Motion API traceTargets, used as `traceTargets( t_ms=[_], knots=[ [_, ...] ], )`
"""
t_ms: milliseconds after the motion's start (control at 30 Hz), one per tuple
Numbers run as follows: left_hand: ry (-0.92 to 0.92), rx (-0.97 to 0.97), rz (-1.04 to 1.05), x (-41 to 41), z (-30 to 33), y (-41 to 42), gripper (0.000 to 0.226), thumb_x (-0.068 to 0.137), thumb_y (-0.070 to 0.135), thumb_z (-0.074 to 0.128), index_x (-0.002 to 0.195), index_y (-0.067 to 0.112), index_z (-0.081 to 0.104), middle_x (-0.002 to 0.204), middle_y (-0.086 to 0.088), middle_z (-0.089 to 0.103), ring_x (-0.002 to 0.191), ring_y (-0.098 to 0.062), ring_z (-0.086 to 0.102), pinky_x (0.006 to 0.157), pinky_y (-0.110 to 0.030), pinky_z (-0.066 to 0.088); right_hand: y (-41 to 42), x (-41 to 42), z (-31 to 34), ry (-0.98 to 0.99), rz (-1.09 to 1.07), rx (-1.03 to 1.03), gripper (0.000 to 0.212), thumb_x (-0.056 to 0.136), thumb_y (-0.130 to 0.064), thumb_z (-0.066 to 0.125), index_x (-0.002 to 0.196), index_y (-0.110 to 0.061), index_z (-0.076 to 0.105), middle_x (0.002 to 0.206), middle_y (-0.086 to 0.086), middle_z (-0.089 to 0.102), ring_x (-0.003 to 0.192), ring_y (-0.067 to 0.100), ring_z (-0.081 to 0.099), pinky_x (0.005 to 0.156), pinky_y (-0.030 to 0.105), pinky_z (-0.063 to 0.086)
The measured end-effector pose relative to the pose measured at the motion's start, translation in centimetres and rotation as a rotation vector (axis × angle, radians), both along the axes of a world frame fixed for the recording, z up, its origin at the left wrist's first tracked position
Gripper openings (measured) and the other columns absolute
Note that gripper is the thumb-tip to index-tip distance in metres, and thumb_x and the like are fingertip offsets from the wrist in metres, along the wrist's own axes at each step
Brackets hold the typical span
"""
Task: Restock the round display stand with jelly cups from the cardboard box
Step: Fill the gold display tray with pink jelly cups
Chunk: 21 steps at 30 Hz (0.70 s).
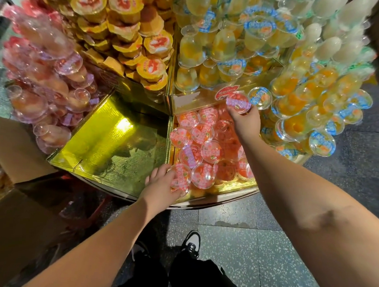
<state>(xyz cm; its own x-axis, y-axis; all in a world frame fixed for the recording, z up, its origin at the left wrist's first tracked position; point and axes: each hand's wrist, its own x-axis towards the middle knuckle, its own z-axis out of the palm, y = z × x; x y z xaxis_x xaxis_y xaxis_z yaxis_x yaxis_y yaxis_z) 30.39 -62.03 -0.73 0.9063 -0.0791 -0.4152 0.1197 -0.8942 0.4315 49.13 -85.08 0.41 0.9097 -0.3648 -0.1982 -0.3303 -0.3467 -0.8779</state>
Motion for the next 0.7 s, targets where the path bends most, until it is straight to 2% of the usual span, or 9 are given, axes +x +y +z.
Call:
traceTargets(
  t_ms=[200,367,500,600,700],
  knots=[
    [0.007,-0.045,0.017,0.3,0.5,0.1,0.032,0.091,0.037,0.064,0.119,0.025,0.054,0.149,0.006,0.031,0.138,-0.015,0.023,0.114,-0.035,0.018,-0.4,0.5,0.4,0.087,0.030,-0.029,0.068,0.083,-0.046,0.075,0.134,-0.010,0.049,0.129,0.004,0.062,0.114,0.021,0.059,0.083,0.027,0.042],
    [0.023,-0.056,0.015,0.5,0.9,0.1,0.029,0.091,0.034,0.064,0.115,0.023,0.056,0.148,0.004,0.033,0.137,-0.016,0.025,0.114,-0.036,0.018,-0.9,0.8,0.2,0.174,0.036,-0.053,0.091,0.077,-0.059,0.076,0.143,-0.006,0.042,0.136,0.009,0.058,0.120,0.028,0.058,0.091,0.036,0.050],
    [0.027,-0.052,0.007,0.6,1.1,0.1,0.030,0.091,0.035,0.064,0.117,0.022,0.056,0.148,0.003,0.034,0.137,-0.018,0.027,0.112,-0.036,0.020,-1.5,0.9,0.0,0.210,0.039,-0.067,0.091,0.075,-0.061,0.076,0.143,-0.009,0.045,0.135,0.007,0.060,0.119,0.028,0.059,0.097,0.043,0.052],
    [0.027,-0.055,0.004,0.6,1.2,0.2,0.030,0.091,0.035,0.064,0.116,0.024,0.055,0.146,0.004,0.035,0.136,-0.017,0.028,0.110,-0.036,0.022,-1.8,0.8,0.0,0.206,0.043,-0.015,0.081,0.078,-0.055,0.077,0.138,-0.009,0.049,0.129,0.005,0.061,0.111,0.024,0.060,0.094,0.042,0.052],
    [0.030,-0.058,0.006,0.6,1.2,0.3,0.030,0.091,0.035,0.065,0.117,0.024,0.055,0.144,0.005,0.037,0.134,-0.016,0.029,0.110,-0.036,0.022,-2.0,0.6,-0.1,0.257,0.025,0.057,0.084,0.078,-0.053,0.078,0.141,-0.007,0.045,0.130,0.009,0.060,0.109,0.025,0.060,0.079,0.035,0.051]
  ],
)
